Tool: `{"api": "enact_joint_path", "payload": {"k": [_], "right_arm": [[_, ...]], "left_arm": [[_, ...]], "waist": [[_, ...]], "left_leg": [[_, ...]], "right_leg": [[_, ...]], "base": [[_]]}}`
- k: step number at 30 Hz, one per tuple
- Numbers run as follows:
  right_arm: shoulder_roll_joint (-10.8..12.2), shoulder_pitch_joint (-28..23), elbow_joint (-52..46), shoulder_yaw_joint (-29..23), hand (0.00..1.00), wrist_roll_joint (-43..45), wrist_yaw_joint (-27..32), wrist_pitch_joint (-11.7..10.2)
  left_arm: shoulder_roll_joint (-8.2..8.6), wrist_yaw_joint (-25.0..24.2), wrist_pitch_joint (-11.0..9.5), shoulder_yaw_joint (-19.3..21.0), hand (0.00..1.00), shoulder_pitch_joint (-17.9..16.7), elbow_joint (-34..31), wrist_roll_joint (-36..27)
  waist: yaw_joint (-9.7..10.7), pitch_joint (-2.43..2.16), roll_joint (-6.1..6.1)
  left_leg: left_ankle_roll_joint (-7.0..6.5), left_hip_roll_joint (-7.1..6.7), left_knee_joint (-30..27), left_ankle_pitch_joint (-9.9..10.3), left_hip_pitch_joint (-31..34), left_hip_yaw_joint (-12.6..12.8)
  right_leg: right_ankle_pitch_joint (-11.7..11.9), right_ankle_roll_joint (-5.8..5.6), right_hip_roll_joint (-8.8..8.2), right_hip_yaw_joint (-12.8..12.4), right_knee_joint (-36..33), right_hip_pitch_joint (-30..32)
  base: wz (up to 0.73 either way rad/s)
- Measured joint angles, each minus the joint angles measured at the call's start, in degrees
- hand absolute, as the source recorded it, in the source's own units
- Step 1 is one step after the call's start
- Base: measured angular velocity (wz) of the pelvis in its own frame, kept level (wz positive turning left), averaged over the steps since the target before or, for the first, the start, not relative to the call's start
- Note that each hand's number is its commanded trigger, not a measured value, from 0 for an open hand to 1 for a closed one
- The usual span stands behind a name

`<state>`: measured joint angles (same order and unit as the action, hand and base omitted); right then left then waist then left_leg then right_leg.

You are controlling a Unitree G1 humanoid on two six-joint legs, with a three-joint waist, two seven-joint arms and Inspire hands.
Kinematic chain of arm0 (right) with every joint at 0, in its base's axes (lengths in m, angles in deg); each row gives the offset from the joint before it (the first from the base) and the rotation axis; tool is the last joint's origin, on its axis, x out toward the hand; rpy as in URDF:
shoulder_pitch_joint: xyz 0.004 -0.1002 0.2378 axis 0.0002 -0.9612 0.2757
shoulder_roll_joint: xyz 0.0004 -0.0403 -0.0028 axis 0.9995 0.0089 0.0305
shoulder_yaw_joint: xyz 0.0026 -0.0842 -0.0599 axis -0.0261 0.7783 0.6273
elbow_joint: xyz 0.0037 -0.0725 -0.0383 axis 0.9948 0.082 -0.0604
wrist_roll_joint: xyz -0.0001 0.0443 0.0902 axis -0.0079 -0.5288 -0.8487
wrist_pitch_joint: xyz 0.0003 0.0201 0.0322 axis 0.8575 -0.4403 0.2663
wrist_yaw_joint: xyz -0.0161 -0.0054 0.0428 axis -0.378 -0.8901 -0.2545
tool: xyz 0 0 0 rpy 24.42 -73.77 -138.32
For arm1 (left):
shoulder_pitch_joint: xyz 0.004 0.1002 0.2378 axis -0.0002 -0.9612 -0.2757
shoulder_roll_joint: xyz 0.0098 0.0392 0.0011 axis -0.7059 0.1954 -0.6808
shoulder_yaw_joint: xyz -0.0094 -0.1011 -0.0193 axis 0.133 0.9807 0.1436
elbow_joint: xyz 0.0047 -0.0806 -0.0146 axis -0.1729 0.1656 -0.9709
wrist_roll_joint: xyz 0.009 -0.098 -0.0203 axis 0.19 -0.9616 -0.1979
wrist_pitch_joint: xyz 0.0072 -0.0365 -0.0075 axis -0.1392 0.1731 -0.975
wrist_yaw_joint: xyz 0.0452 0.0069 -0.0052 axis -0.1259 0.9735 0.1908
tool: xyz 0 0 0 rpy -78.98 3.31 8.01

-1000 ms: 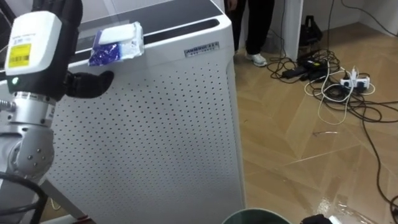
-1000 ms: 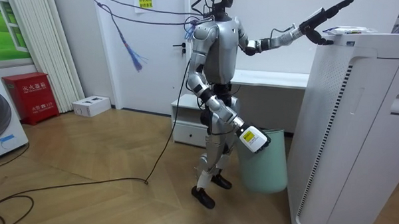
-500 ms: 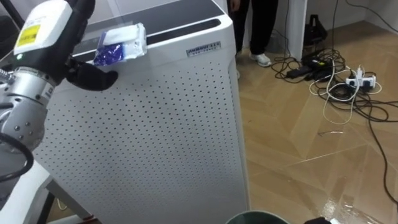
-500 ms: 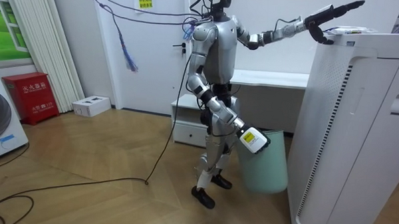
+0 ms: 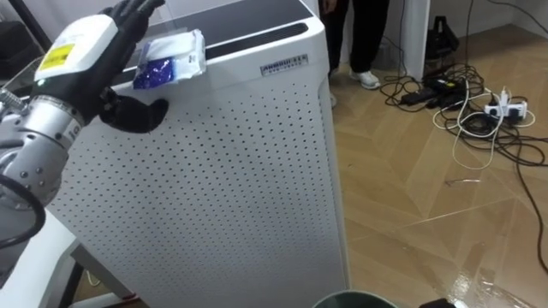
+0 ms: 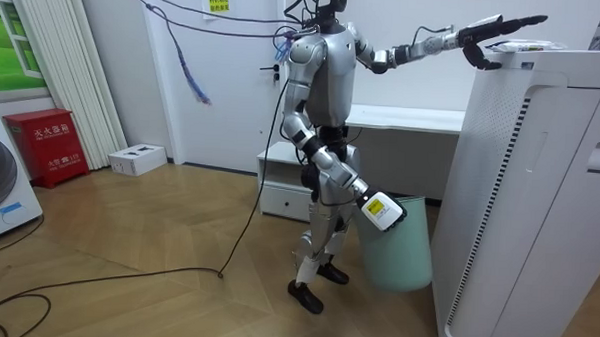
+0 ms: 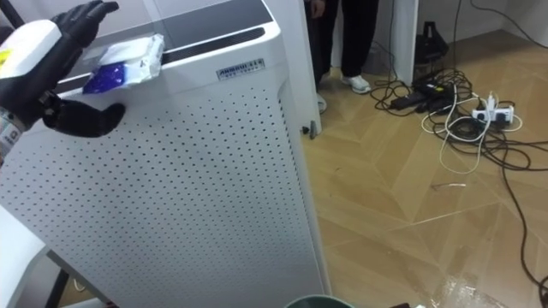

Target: Pick garbage

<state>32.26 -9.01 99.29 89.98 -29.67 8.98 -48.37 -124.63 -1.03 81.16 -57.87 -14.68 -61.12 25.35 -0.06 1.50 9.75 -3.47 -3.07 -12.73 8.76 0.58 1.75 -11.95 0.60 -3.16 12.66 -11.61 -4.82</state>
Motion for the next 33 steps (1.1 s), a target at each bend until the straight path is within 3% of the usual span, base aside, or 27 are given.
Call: {"api": "enact_joint_path", "payload": {"k": [5,12,13,14,16,17,25,33], "right_arm": [[0.0,0.0,0.1,0.1,1.0,0.2,0.0,0.8],[-0.1,0.0,0.6,0.4,1.0,0.2,0.0,0.8],[-0.1,0.0,0.7,0.5,1.0,0.2,0.0,0.8],[-0.1,0.0,0.7,0.6,1.0,0.2,0.0,0.8],[-0.2,0.0,0.7,1.1,1.0,0.2,0.0,0.9],[-0.1,0.0,0.7,1.2,1.0,0.2,0.0,0.9],[-0.2,0.0,0.7,2.3,1.0,0.1,0.6,1.0],[-0.7,0.0,0.7,3.0,1.0,0.1,0.9,1.1]], "left_arm": [[0.0,-2.9,0.3,-0.8,0.0,0.0,-0.7,4.6],[0.03,-7.3,2.2,-2.7,0.03,0.0,-0.7,7.2],[0.02,-7.8,2.6,-2.6,0.22,0.0,-1.0,7.2],[0.02,-7.9,2.7,-2.6,0.27,0.0,-1.0,7.2],[0.03,-8.5,3.0,-2.6,0.87,0.0,-1.0,7.2],[0.03,-8.7,3.3,-2.6,1.0,0.0,-1.0,7.2],[0.09,-7.3,5.2,-0.8,1.0,2.1,-0.9,8.6],[0.1,-6.6,4.8,-0.1,1.0,2.5,-1.4,8.6]], "waist": [[0.0,-0.15,0.24],[0.3,-0.22,0.39],[0.3,-0.25,0.44],[0.4,-0.26,0.45],[0.6,-0.25,0.43],[0.7,-0.25,0.43],[2.1,-0.07,0.26],[2.1,0.05,0.08]], "left_leg": [[0.0,0.0,0.0,0.0,-0.4,0.0],[-0.04,0.04,-0.1,-0.2,-0.4,0.2],[-0.04,0.04,-0.1,-0.2,-0.4,0.2],[-0.04,0.04,-0.1,-0.2,-0.4,0.3],[-0.05,0.05,-0.1,-0.2,-0.5,0.3],[-0.05,0.05,0.0,-0.2,-0.6,0.3],[-0.09,0.06,0.1,-0.2,-1.1,0.6],[-0.19,0.2,0.1,-0.3,-0.9,1.4]], "right_leg": [[0.0,0.0,0.01,0.0,0.0,-0.3],[0.0,0.01,-0.02,-0.2,0.0,0.2],[0.0,0.01,-0.03,-0.2,0.0,0.2],[0.0,0.01,-0.03,-0.3,0.0,0.2],[0.0,0.0,-0.02,-0.3,0.0,0.1],[0.0,0.0,-0.03,-0.3,0.0,0.1],[0.0,0.0,-0.2,-0.3,-0.2,-0.3],[0.0,-0.06,-0.26,0.0,-0.2,-0.2]], "base": [[0.0],[0.0],[0.0],[0.0],[0.0],[0.0],[-0.01],[0.02]]}}
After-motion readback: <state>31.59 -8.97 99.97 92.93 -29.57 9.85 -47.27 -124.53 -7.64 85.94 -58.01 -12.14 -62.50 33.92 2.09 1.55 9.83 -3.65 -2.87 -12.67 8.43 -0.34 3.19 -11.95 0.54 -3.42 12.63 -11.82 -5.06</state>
